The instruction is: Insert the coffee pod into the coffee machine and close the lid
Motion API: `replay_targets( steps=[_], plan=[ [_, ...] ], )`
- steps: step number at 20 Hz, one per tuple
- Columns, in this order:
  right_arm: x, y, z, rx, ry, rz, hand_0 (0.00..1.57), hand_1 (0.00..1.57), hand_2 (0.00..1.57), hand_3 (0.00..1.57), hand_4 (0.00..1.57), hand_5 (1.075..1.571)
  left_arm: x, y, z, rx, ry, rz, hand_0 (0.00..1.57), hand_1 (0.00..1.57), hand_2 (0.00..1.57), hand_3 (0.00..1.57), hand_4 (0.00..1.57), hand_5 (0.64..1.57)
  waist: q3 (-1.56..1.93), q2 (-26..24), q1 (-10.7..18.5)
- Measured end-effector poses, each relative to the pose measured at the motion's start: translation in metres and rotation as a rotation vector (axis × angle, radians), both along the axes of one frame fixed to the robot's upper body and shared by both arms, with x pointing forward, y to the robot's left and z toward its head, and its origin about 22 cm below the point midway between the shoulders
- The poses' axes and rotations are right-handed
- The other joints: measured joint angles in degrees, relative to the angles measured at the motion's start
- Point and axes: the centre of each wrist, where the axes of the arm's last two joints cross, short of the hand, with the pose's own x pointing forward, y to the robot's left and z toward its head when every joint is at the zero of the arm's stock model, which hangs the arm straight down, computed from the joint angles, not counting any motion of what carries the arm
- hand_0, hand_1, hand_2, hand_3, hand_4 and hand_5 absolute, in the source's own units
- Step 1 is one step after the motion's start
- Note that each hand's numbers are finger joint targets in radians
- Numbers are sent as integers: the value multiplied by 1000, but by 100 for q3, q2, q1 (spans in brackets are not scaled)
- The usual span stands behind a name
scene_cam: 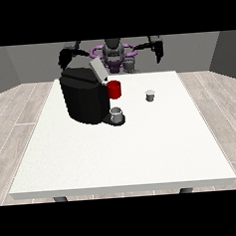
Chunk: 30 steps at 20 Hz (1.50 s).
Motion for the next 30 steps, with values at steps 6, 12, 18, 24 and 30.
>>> replay_targets(
  steps=[6, 12, 18, 24, 30],
  plan=[
    [6, 5, 7, 4, -60, 9, 0, 0, 0, 0, 168, 1571, 30, 32, 18, 111, 23, 20, 0, 0, 0, 0, 0, 1571, 1, 324, -257],
    [17, 20, 21, 9, -120, 60, 0, 0, 0, 0, 283, 1571, 66, 53, 33, 156, 75, 50, 0, 0, 0, 0, 0, 1571, 0, 717, -544],
    [27, 27, 27, 9, -142, 82, 0, 0, 0, 0, 337, 1571, 86, 66, 30, 201, 138, 68, 0, 0, 0, 0, 0, 1571, 0, 1040, -636],
    [34, 37, 30, 0, -109, 77, 0, 0, 0, 0, 392, 1571, 98, 68, 16, 260, 193, 77, 0, 0, 0, 0, 0, 1571, -1, 1137, -633],
    [43, 32, 24, -22, -69, 60, 0, 0, 0, 0, 422, 1571, 107, 62, 8, 352, 226, 48, 0, 0, 459, 0, 0, 1571, 0, 1157, -586]
  ],
)
